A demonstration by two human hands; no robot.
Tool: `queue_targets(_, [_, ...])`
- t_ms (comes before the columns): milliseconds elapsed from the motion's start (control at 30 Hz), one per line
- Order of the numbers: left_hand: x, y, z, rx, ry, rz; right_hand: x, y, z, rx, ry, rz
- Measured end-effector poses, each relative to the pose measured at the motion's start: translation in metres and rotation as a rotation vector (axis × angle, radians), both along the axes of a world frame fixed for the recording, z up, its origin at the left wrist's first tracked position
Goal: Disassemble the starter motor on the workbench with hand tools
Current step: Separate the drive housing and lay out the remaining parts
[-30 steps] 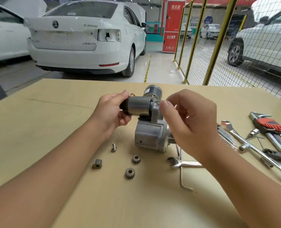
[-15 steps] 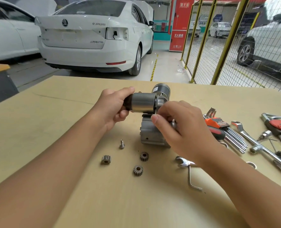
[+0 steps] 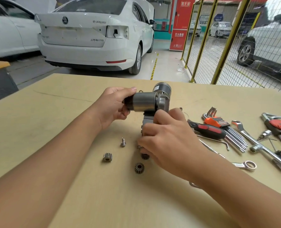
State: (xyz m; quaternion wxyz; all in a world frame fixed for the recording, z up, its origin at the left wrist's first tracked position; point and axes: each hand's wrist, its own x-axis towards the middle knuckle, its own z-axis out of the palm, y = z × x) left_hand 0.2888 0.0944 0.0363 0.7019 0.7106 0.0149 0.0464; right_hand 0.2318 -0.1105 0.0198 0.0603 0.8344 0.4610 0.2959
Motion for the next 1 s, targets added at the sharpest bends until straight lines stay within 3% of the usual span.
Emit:
queue_targets(100, [-0.002,0.001,0.0,0.033,-0.03,-0.052,0.002,-0.004,0.003,0.083,0.085,0.082])
queue_targets(267, [-0.005,0.003,-0.003,0.165,-0.139,-0.179,0.034,-0.042,0.024,0.557,0.362,0.183])
queue_targets(367, [-0.004,0.003,-0.007,0.329,-0.229,-0.189,0.047,-0.062,0.025,0.514,0.774,0.096])
queue_targets(433, [-0.002,0.003,-0.009,0.378,-0.291,-0.143,0.051,-0.065,0.018,0.428,0.925,0.055])
queue_targets(700, [-0.001,0.002,-0.013,0.39,-0.428,-0.106,0.054,-0.046,-0.003,0.463,0.798,0.058])
queue_targets(833, [0.0,0.005,-0.014,0.402,-0.398,-0.093,0.057,-0.055,0.001,0.591,0.82,0.181])
queue_targets(1000, [0.005,0.027,-0.021,0.495,-0.327,-0.086,0.063,-0.07,0.006,0.642,0.802,0.138])
